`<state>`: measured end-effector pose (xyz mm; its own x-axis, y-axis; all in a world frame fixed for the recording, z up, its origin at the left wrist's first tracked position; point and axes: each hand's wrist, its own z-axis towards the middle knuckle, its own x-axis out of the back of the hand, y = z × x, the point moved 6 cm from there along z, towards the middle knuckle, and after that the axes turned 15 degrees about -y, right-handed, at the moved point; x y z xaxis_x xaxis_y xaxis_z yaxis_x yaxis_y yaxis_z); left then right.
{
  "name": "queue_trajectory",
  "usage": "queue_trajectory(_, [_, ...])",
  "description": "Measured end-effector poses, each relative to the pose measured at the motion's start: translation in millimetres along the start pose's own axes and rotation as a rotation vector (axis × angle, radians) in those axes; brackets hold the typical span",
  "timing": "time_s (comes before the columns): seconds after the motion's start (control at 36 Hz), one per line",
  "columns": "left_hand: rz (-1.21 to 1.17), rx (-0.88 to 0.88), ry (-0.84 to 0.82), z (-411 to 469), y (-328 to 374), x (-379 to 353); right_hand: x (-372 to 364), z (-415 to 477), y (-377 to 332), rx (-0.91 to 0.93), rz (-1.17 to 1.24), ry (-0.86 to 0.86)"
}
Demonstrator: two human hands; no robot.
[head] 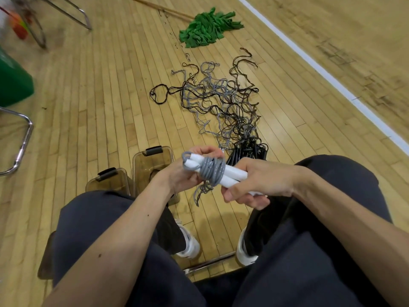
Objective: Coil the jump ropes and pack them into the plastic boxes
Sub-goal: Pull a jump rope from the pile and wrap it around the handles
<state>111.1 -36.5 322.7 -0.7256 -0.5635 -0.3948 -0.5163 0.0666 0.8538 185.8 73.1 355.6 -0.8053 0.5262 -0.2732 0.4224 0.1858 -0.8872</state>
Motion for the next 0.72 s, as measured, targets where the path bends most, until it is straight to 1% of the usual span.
queue_trajectory(0.06, [-0.018,0.037,-0.006,0.6,-5.7,-0.6,5.5,-0.4,-1.5,0.019,-0.001,0.074])
queue_trajectory(0.11, [-0.043,0.076,0.026,1.7,-9.5,-2.0,12.4,-0.3,-2.5,0.039,-0.006,0.162])
queue_trajectory(0.17, [0.017,0.097,0.104,2.9,-9.2,-1.8,19.8,-0.6,-3.5,0.071,0.018,0.24])
queue_trajectory(0.22, [0.063,0.099,0.137,5.1,-9.5,-3.1,26.6,-1.2,-1.7,0.072,0.046,0.304])
queue_trajectory(0.33, [0.064,0.129,0.129,9.0,-17.5,-7.4,36.2,-2.5,1.5,0.038,0.038,0.449])
queue_trajectory(0.44, [0.117,0.191,0.054,10.6,-22.9,-17.9,51.8,-10.1,3.5,0.0,-0.007,0.649])
queue_trajectory(0.53, [0.169,0.209,0.032,9.5,-20.6,-19.4,56.8,-11.2,7.6,-0.037,-0.002,0.688])
queue_trajectory(0.64, [0.304,0.229,0.027,5.2,-14.1,-16.3,61.1,-11.9,14.0,-0.13,-0.063,0.74])
queue_trajectory(0.72, [0.38,0.233,0.013,1.3,-10.4,-16.9,64.0,-10.7,18.3,-0.159,-0.065,0.756])
